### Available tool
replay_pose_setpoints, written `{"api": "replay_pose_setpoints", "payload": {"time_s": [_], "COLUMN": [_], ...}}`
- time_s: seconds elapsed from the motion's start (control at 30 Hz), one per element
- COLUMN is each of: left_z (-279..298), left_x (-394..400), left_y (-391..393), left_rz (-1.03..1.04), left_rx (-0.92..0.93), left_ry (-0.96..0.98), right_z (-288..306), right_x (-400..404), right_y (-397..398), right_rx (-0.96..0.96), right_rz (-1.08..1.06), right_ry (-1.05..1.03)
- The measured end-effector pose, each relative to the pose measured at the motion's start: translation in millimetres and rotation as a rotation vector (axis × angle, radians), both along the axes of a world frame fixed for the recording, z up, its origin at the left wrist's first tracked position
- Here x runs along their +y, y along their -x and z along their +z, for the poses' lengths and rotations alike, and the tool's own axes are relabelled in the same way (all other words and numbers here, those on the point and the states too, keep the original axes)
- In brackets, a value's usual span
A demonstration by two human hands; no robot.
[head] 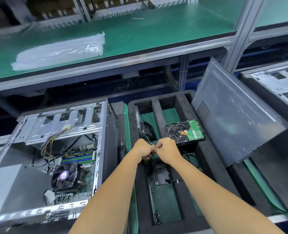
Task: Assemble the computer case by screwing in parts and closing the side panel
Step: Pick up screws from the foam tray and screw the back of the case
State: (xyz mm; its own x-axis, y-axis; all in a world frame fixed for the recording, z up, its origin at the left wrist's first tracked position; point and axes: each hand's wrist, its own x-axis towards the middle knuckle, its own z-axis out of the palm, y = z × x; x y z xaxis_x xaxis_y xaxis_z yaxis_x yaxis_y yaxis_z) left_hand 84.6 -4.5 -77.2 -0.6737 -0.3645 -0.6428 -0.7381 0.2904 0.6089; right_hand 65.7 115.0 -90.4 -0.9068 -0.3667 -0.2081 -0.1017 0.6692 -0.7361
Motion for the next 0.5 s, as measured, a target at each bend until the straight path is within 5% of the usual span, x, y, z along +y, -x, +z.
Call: {"api": "replay_pose_setpoints", "payload": {"time_s": [0.3,0.5], "left_z": [3,18], "left_x": [2,4], "left_y": [-7,-11], "left_rz": [0.047,-0.169], "left_rx": [0.021,0.212], "left_ry": [-0.045,0.231], "right_z": [6,19], "right_x": [3,-1], "right_y": [-8,-1], "right_rx": [-0.006,-0.037], "right_rz": [-0.019,-0.136], "right_ry": [0.070,0.139]}}
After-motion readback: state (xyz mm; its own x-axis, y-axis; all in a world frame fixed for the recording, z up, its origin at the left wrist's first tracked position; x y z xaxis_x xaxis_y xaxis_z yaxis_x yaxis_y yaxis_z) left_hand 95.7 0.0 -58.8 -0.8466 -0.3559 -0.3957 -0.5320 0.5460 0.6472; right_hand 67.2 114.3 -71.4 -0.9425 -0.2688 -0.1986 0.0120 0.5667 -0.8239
